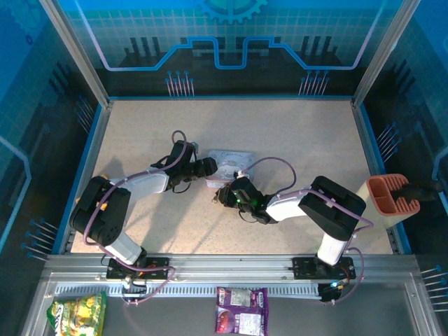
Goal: Unlock a padlock with a key
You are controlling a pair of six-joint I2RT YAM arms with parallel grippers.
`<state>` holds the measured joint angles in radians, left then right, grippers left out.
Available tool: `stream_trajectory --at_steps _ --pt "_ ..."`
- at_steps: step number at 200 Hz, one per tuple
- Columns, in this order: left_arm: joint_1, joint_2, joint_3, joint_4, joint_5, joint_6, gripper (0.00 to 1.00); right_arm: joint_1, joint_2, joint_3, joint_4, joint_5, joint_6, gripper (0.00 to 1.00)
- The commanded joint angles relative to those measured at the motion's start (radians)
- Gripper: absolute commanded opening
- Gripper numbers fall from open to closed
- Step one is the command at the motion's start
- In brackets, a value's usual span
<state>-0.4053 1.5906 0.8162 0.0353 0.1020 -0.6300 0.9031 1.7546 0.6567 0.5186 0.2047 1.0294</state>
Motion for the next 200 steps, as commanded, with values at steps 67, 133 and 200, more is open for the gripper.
stream_trajectory --at_steps 67,133,200 --pt "-0.022 -0.014 -0.02 0.011 -0.03 -0.052 0.76 0.0 -0.093 -0.104 0.105 0.076 0.145 0.03" --pt "-0.089 0.023 0.001 0.006 -0.096 -0.087 0.75 -0.016 -0.089 -0.177 0.295 0.108 0.316 0.0" --pt "-0.127 0.081 -0.017 0.014 -0.17 -0.198 0.73 -0.041 -0.074 -0.204 0.349 0.141 0.43 0.0"
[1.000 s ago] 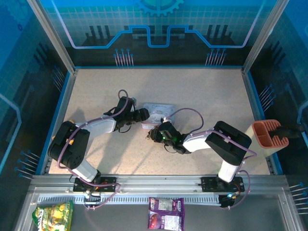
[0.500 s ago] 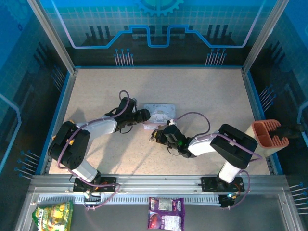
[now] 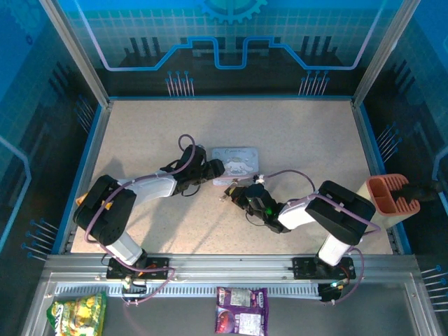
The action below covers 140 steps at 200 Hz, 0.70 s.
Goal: Unlock a padlock with a key
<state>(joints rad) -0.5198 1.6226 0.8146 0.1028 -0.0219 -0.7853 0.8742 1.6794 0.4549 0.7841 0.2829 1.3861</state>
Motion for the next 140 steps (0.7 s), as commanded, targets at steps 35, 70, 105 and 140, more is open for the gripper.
stream_trajectory --at_steps 35,70,105,140 --pt "-0.031 0.059 -0.013 -0.041 -0.054 -0.059 0.73 -0.013 0.026 -0.005 0.115 0.099 0.105 0.0" --pt "-0.045 0.076 0.004 -0.046 -0.055 -0.068 0.73 -0.013 0.024 -0.017 0.151 0.162 0.137 0.0" --pt "-0.046 0.098 0.021 -0.057 -0.047 -0.078 0.72 -0.019 0.038 -0.053 0.227 0.216 0.151 0.0" --pt "-0.046 0.108 0.032 -0.07 -0.061 -0.078 0.72 -0.038 0.035 -0.071 0.212 0.216 0.171 0.0"
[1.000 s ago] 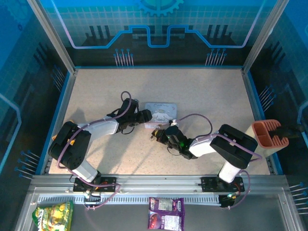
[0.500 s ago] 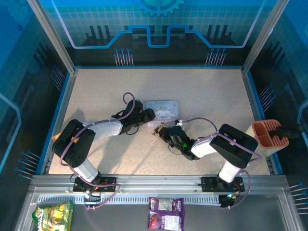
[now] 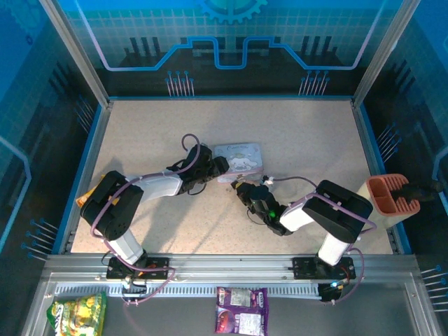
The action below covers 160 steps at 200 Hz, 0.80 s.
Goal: Unlock a padlock with a key
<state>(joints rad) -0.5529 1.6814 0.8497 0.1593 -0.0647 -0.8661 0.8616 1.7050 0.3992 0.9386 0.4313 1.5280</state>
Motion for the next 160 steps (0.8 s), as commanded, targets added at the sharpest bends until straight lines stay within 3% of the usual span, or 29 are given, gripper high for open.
stream_trajectory --at_steps 1,160 --pt "-0.012 0.048 -0.003 -0.127 -0.018 0.004 0.72 -0.027 0.01 -0.016 0.058 0.067 0.029 0.0" --pt "-0.013 0.02 -0.002 -0.147 -0.033 0.002 0.73 -0.093 -0.12 -0.071 -0.124 0.012 -0.013 0.0"
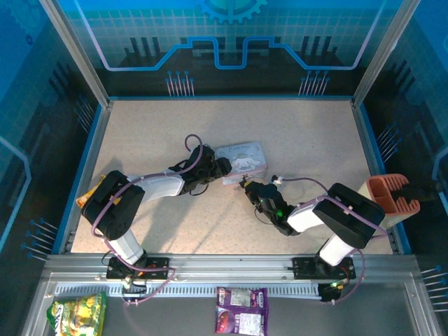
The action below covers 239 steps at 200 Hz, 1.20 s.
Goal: Unlock a padlock with a key
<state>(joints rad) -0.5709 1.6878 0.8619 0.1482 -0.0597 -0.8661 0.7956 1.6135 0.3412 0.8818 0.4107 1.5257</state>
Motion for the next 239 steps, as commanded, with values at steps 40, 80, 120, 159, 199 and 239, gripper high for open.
stream_trajectory --at_steps 40,80,120,159,199,239 --pt "0.005 -0.003 -0.011 -0.144 -0.038 0.023 0.74 -0.054 -0.096 -0.001 -0.199 0.0 -0.067 0.0" --pt "0.006 0.01 -0.003 -0.146 -0.034 0.021 0.74 -0.067 -0.109 0.08 -0.411 -0.064 -0.156 0.0" --pt "0.005 0.007 -0.014 -0.147 -0.04 0.022 0.74 -0.08 -0.114 0.113 -0.556 -0.048 -0.179 0.0" --pt "0.004 0.009 -0.01 -0.145 -0.034 0.019 0.74 -0.103 -0.106 0.114 -0.514 -0.077 -0.157 0.0" --pt "0.002 0.013 -0.02 -0.131 -0.03 0.014 0.74 -0.129 -0.081 0.022 -0.201 -0.131 -0.02 0.0" --pt "0.0 0.018 -0.026 -0.122 -0.028 0.007 0.74 -0.125 -0.131 0.004 -0.192 -0.082 0.039 0.0"
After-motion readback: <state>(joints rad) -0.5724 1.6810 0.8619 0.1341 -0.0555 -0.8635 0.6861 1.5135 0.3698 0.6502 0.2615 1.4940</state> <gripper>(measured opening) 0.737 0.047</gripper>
